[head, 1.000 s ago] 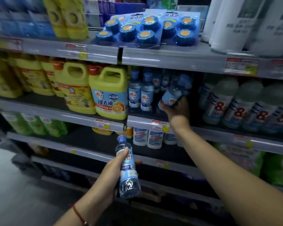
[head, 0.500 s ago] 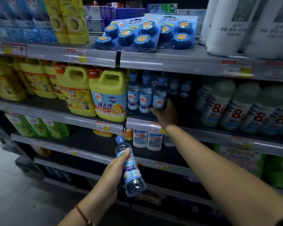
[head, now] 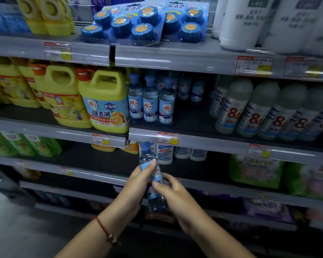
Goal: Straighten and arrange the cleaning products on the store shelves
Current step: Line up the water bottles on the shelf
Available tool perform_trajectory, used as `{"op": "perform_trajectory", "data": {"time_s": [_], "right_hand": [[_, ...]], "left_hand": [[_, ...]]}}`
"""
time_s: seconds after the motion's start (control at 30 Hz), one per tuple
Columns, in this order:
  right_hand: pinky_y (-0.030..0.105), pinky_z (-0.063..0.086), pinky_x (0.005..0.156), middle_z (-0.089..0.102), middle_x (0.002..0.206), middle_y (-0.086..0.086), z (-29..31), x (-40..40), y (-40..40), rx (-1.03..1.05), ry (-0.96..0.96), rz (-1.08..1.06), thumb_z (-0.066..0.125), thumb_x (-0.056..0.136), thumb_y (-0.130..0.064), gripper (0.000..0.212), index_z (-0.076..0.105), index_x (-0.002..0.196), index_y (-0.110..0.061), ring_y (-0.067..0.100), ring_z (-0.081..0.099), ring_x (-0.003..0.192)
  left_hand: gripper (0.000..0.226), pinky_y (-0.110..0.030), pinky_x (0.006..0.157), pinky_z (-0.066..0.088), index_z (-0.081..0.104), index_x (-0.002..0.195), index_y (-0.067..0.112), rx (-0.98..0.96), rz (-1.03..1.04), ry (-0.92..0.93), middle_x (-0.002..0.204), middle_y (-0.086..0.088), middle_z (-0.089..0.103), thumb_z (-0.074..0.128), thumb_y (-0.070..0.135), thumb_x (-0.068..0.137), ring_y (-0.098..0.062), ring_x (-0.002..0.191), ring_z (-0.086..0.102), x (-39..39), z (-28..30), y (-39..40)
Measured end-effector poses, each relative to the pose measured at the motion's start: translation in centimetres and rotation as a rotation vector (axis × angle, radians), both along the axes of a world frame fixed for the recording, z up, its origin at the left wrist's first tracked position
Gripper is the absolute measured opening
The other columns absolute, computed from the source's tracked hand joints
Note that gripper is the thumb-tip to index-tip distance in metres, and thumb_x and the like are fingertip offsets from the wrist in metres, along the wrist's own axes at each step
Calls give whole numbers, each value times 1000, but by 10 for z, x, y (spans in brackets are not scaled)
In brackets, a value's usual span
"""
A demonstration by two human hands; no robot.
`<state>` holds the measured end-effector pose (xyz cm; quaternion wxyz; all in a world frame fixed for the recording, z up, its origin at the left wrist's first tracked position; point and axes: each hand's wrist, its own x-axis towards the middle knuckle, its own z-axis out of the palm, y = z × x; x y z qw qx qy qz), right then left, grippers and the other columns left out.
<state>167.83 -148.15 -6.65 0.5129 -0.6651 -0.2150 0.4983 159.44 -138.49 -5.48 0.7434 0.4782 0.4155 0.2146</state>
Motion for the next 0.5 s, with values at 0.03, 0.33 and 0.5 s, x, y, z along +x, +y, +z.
{"op": "perform_trajectory", "data": {"time_s": [0.03,0.33,0.5], "right_hand": [[35,60,86,69,122,-4,-1,5,-3,-14,-12,-1,67,92,-43,52,50,141,-35,13,71,105],[33,57,92,74,116,-2,30,66,-19,142,-262,165,78,85,-24,40,66,124,-24,14,71,106],[35,55,95,68,126,-5,53,97,14,302,-392,-71,77,87,-23,51,57,133,-22,10,66,114]], "left_hand": [[34,-44,94,57,66,121,15,8,-17,14,114,-16,75,63,38,97,-32,108,72,3,0,-2],[43,-22,86,53,66,108,35,563,-280,166,108,10,73,49,65,82,4,95,68,13,24,-4],[69,-38,104,47,44,150,27,1368,-350,624,145,1,51,37,69,97,-18,130,51,5,23,19]]}}
